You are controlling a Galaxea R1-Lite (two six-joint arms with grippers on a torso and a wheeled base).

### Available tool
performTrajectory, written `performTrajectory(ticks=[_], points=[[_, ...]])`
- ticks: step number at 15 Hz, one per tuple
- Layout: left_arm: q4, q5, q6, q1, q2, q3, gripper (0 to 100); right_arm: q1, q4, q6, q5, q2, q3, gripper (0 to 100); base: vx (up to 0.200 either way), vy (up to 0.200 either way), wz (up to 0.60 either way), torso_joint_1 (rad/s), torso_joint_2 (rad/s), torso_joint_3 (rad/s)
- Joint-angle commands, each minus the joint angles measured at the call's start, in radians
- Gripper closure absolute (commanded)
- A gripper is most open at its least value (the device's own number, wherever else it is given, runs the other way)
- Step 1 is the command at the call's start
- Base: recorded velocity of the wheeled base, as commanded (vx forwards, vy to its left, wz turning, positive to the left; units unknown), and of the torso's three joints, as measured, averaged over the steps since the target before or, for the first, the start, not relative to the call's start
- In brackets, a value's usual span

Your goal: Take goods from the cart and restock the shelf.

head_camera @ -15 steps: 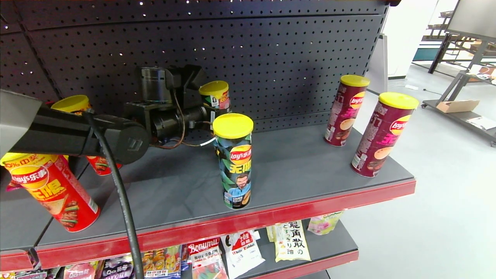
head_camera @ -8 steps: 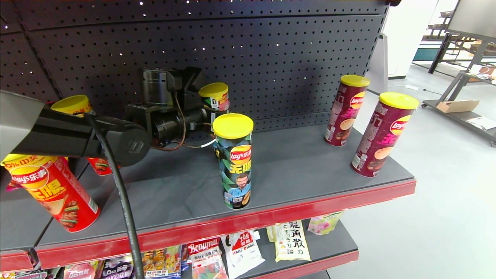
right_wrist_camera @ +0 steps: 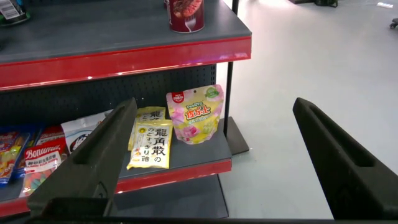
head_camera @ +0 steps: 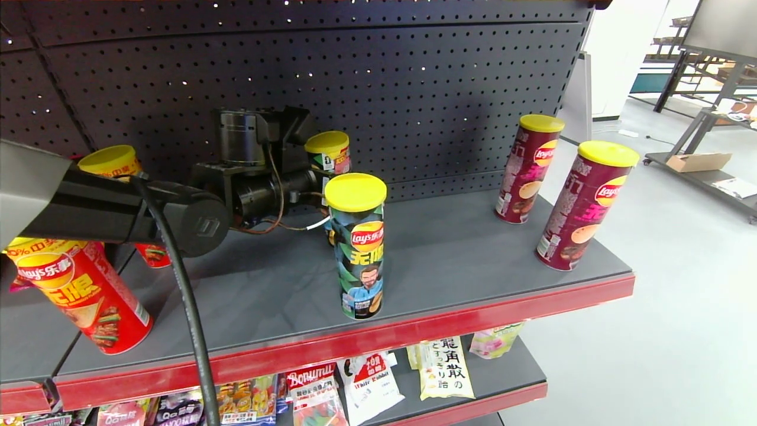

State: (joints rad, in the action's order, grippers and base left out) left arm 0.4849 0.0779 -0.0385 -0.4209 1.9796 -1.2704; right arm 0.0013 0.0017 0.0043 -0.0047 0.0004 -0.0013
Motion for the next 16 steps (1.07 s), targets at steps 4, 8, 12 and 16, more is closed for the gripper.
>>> performTrajectory(ticks=[4, 8, 12, 16], points=[[-0.008, 0.003, 0.002, -0.001, -0.001, -0.001, 100, 0.000, 0.000, 0.000, 0.000, 0.000, 0.000, 0, 0.000, 0.000, 0.00, 0.000, 0.00, 0.000], [-0.032, 0.003, 0.003, -0.001, -0.007, -0.004, 100, 0.000, 0.000, 0.000, 0.000, 0.000, 0.001, 0, 0.000, 0.000, 0.00, 0.000, 0.00, 0.000], [-0.032, 0.003, 0.003, -0.003, -0.007, 0.000, 100, -0.001, 0.000, 0.000, 0.000, 0.000, 0.000, 0, 0.000, 0.000, 0.00, 0.000, 0.00, 0.000], [-0.034, 0.003, 0.003, -0.004, -0.013, 0.002, 0, -0.001, 0.000, 0.000, 0.000, 0.000, 0.000, 0, 0.000, 0.000, 0.00, 0.000, 0.00, 0.000]])
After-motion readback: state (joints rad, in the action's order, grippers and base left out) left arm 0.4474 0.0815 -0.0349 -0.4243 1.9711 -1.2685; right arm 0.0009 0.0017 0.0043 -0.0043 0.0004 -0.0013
